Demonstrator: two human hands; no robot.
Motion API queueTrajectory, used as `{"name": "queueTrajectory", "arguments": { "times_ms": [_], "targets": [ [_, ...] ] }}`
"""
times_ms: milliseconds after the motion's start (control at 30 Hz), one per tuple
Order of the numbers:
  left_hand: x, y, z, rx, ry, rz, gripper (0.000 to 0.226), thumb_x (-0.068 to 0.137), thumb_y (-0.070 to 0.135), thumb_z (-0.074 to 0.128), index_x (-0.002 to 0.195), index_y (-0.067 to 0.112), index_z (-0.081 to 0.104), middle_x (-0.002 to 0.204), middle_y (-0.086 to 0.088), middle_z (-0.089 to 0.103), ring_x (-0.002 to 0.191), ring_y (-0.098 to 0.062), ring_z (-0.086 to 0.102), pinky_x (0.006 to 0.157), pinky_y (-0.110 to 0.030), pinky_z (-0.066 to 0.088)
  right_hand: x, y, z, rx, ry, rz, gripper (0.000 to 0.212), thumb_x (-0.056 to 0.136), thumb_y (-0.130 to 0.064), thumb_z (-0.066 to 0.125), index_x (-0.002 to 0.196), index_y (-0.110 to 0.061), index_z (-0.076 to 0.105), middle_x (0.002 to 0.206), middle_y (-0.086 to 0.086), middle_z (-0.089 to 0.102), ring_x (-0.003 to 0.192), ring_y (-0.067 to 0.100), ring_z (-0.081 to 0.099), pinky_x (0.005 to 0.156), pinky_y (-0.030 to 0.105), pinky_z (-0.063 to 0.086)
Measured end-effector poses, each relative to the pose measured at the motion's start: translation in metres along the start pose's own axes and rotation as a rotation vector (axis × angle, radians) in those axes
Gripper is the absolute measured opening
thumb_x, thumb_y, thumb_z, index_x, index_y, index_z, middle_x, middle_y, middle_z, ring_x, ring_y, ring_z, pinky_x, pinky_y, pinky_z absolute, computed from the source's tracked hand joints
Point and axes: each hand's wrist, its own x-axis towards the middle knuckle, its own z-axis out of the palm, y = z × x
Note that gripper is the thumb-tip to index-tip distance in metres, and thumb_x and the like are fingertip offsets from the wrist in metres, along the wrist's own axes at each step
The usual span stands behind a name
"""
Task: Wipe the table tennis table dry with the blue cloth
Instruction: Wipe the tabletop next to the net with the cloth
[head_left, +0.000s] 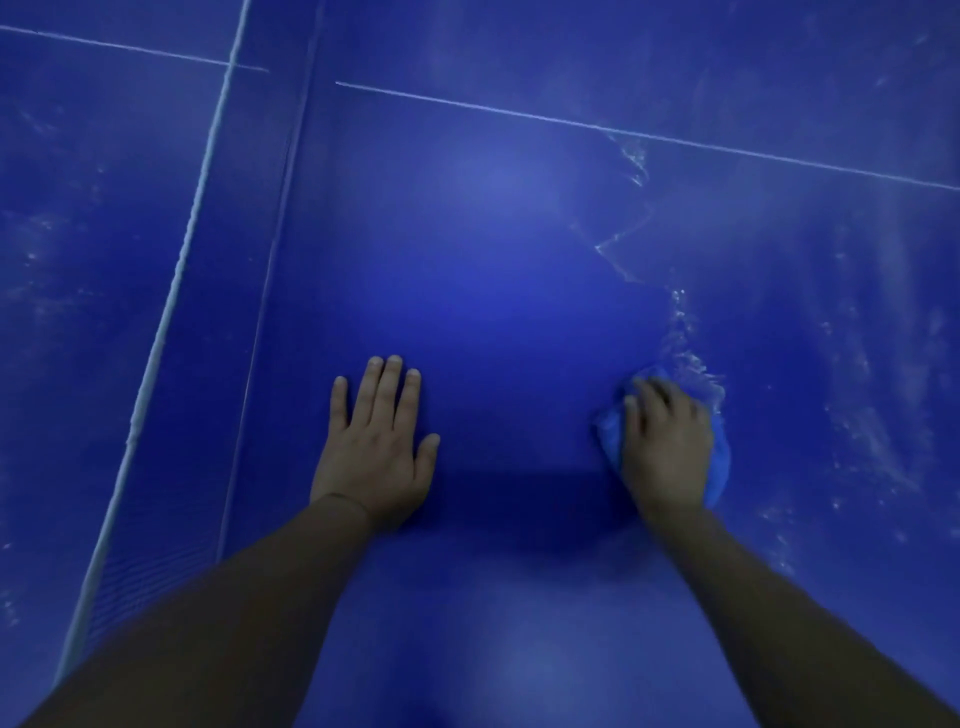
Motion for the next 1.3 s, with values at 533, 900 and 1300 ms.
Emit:
{"name": "queueTrajectory", "arguments": {
  "times_ms": [533, 900, 1300],
  "targets": [
    [-0.001, 0.001, -0.002, 0.003, 0.011, -0.016, 0.073, 0.099, 0.053, 0.024, 0.155, 0.007, 0.029, 0.164, -0.013, 0.022, 0.154, -0.028, 0.012, 0.121, -0.055, 0.007, -0.026, -0.060, -0.039, 0.186, -0.327, -0.434, 0.071, 0.059, -0.006, 0.093, 0.124, -0.006, 0.065, 0.121, 0.017, 0.065, 0.107, 0.034, 0.064, 0.095, 0.041, 0.053],
    [0.000, 0.002, -0.003, 0.018, 0.005, -0.021, 0.072, 0.099, 0.051, 0.025, 0.155, 0.007, 0.030, 0.164, -0.013, 0.022, 0.154, -0.029, 0.012, 0.121, -0.057, 0.012, -0.002, -0.038, 0.008, -0.061, -0.315, -0.867, 0.048, 0.094, -0.048, 0.043, 0.134, -0.027, 0.060, 0.150, 0.001, 0.051, 0.139, 0.030, 0.038, 0.104, 0.049, 0.037],
    [0.037, -0.002, -0.022, -0.021, 0.072, -0.021, 0.062, 0.095, 0.047, 0.036, 0.139, 0.006, 0.053, 0.148, -0.018, 0.043, 0.132, -0.036, 0.041, 0.109, -0.052, 0.028, 0.086, -0.047, 0.023, -0.037, -0.237, -0.830, 0.058, 0.096, -0.047, 0.038, 0.138, -0.013, 0.060, 0.145, 0.005, 0.056, 0.132, 0.032, 0.053, 0.098, 0.047, 0.051]
  ]
}}
